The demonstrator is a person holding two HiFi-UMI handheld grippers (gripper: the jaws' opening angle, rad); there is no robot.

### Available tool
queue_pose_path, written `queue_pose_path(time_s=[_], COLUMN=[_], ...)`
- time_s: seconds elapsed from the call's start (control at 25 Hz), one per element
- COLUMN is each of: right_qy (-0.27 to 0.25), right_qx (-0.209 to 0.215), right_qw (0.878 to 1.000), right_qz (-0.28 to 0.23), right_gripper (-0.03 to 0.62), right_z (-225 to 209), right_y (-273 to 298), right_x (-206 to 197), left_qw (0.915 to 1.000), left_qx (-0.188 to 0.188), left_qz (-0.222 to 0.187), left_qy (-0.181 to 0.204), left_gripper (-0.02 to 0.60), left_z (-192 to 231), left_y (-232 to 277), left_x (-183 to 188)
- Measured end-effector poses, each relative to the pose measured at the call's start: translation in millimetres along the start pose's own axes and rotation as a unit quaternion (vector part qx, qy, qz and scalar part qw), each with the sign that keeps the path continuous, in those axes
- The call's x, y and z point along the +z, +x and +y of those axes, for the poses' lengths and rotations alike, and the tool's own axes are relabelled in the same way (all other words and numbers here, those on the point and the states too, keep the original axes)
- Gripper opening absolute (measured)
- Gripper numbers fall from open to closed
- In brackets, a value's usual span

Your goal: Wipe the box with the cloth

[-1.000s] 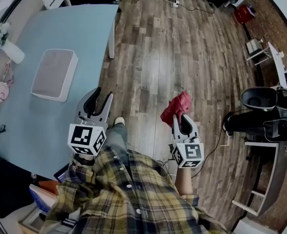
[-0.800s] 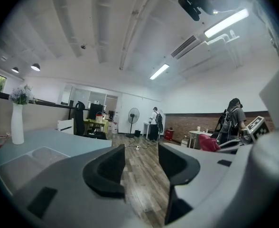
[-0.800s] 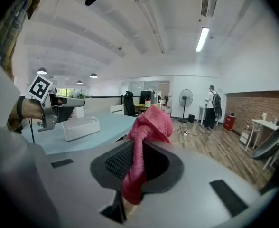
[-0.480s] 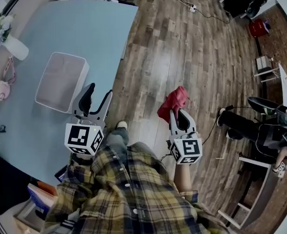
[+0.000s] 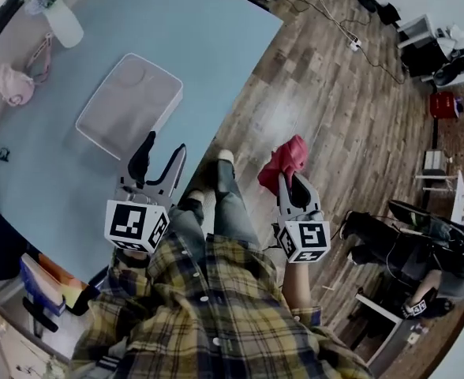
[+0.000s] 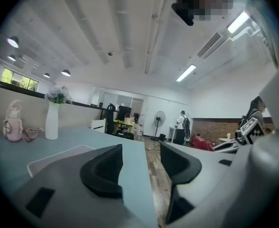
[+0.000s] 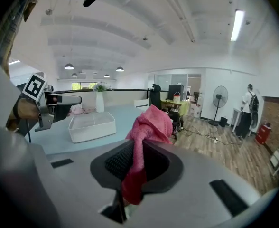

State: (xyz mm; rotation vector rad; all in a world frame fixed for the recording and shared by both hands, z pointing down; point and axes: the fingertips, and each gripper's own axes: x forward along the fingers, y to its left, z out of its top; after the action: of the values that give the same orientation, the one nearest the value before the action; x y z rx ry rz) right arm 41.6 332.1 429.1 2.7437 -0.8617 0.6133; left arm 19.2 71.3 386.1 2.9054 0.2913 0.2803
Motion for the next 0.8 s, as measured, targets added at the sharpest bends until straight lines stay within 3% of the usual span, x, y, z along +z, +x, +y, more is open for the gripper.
queue_pose_path(time_s=[0.24, 0.48, 0.72, 0.8], right_qy=[-0.036, -0.081, -0.123, -0.136], right_qx=[0.088, 0.207, 0.316, 0.353], right_qw=[0.995, 0.974, 0.939, 0.924], right_qz=[-0.015, -0.040, -0.055, -0.059], right_gripper=[0.048, 0.046, 0.048, 0.047], right_z=[10.4, 40.1, 80.5, 96.5], right_y=[70.5, 166.5, 239.9, 259.7], right_x=[34.1, 88.7, 138.2, 151.2], left_qw=[0.9943, 0.9731, 0.9399, 0.9244], left_qx=[0.103, 0.225, 0.334, 0.374], left_qz=[-0.023, -0.042, -0.057, -0.064], left_qy=[-0.014, -0.031, -0.042, -0.041], left_gripper=[0.244, 0.244, 0.244, 0.244], left_z=[46.2, 95.5, 131.0, 138.3], left_y=[-13.8, -23.3, -31.4, -39.3], left_x=[8.4, 14.7, 30.2, 35.9])
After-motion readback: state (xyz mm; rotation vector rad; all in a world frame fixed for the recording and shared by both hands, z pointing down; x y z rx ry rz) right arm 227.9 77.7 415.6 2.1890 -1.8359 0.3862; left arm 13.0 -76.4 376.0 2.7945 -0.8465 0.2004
